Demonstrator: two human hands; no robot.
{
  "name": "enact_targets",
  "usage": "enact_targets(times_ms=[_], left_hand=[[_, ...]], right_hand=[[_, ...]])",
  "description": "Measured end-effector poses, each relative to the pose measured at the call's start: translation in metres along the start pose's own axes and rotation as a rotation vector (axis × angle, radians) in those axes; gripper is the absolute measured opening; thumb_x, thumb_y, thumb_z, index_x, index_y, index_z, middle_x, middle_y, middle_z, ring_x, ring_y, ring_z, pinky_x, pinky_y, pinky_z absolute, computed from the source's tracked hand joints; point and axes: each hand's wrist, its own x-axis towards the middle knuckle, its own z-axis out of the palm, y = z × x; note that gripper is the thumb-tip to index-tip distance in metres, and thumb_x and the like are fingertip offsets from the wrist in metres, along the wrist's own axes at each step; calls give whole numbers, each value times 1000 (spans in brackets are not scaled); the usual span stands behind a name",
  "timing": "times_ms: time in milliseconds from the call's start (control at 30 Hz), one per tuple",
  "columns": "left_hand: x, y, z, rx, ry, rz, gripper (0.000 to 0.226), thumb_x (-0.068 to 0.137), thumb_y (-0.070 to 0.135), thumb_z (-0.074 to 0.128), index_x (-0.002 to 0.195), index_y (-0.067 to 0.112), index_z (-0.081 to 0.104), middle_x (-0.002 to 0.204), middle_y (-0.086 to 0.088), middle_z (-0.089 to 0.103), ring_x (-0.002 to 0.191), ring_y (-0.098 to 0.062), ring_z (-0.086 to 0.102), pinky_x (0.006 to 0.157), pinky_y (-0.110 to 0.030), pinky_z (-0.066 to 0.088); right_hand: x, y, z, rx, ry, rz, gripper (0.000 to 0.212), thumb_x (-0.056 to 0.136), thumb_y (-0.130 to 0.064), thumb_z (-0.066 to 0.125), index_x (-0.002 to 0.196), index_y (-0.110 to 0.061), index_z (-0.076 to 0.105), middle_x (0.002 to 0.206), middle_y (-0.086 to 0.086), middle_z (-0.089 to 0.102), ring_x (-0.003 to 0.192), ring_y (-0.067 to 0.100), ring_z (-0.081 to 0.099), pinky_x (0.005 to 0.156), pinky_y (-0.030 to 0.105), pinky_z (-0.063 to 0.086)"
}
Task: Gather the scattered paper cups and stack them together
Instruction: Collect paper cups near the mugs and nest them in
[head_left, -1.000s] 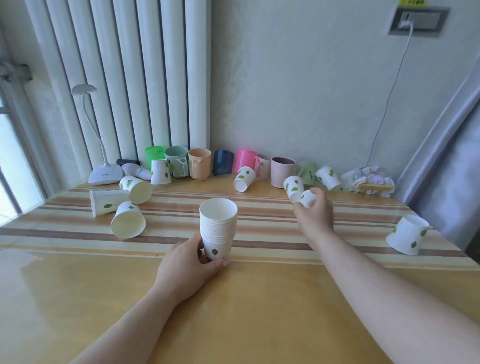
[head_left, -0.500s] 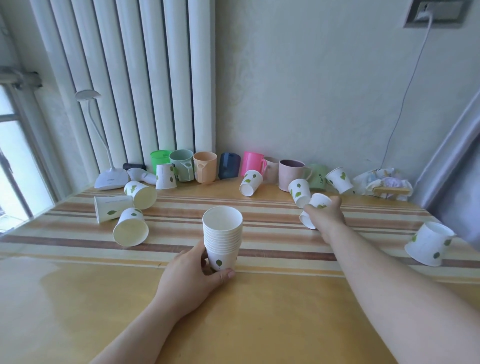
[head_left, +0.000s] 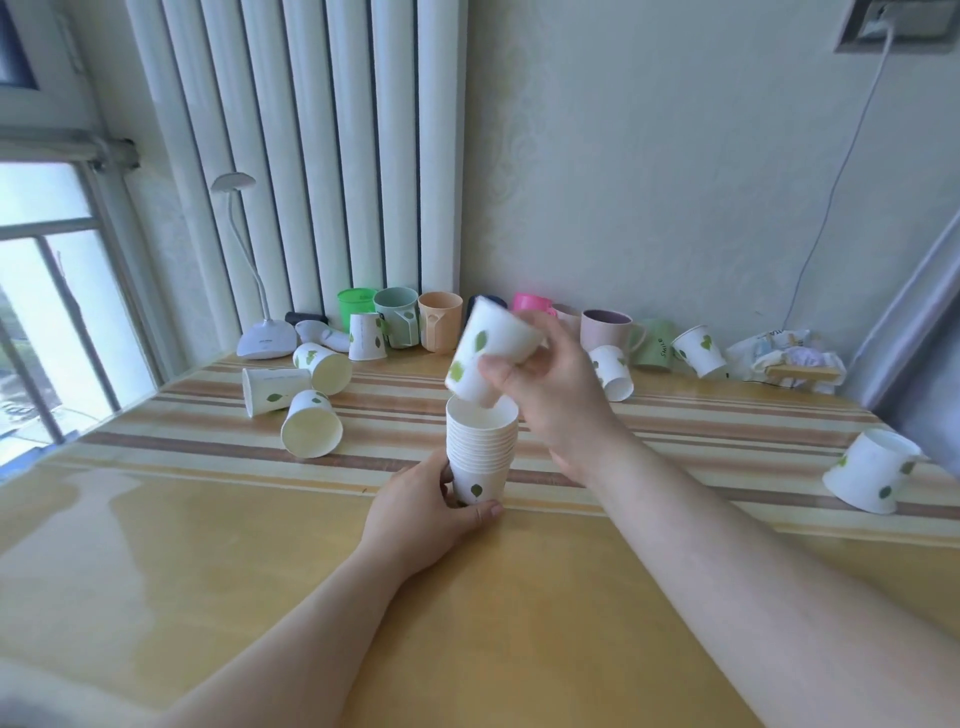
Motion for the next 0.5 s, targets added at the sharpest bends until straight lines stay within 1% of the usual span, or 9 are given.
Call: enact_targets(times_ms=[67,133,200,267,300,367,400,433,500], left_hand=[[-2,0,-2,-25,-12,-11,51,71,69,81,110,42,63,91,23,72,92,-6,67,79,-36,58],[-4,-1,-6,-67,-51,-29,51,69,68,84,109,43,64,91,20,74,89,-6,69,81,-38,59],[-2,-3,-13,-135,-141,-47,52,67,65,88,109,44,66,94,19,78,87,-8,74,85,-39,61],[2,-7,-24,-216,-234,-68,55,65,60,92,111,42,70,99,19,81,93,-9,77,94,-43,62],[5,-9,-30,-233,-254,-73,57,64,58,94,113,42,71,101,18,82,97,-9,77,97,-44,62],[8,-16,-44,-219,-226,-71,62,63,59,95,117,43,70,103,17,82,101,-7,75,99,-43,61],[8,-19,-51,-177,-194,-62,62,64,61,94,118,44,70,104,18,80,102,-4,72,97,-41,60],[6,-24,-59,-131,-161,-49,58,66,62,93,116,44,69,102,20,78,100,1,68,94,-35,59],[-3,-33,-74,-53,-118,-33,44,72,58,92,105,47,65,95,25,69,95,10,60,81,-19,50]], right_hand=[[-8,2,8,-257,-71,-108,65,81,-20,89,132,-42,55,115,-29,66,101,1,64,91,31,58],[-13,3,9,-348,-61,-136,73,80,-23,88,134,-53,49,111,-45,59,105,-1,63,95,31,57],[-12,5,8,-330,-21,-115,79,78,-27,88,142,-50,47,119,-35,61,113,4,64,103,41,58],[-11,5,9,-367,-31,-58,81,80,-26,89,146,-46,47,122,-23,60,115,8,63,105,47,57],[-11,8,10,-377,-73,-26,81,80,-29,90,146,-47,47,124,-20,60,117,10,63,106,48,56],[-13,11,15,-328,-206,18,90,77,-47,92,150,-55,41,136,-16,60,129,13,62,109,46,55],[-13,13,20,-289,-270,29,95,76,-58,89,155,-56,35,144,-15,59,135,13,60,110,43,54],[-14,13,27,-233,-307,38,93,80,-66,81,158,-55,32,149,-13,57,138,11,57,110,39,52],[-10,11,46,-76,-271,72,70,94,-68,57,158,-49,38,151,-11,56,136,8,55,104,34,48]])
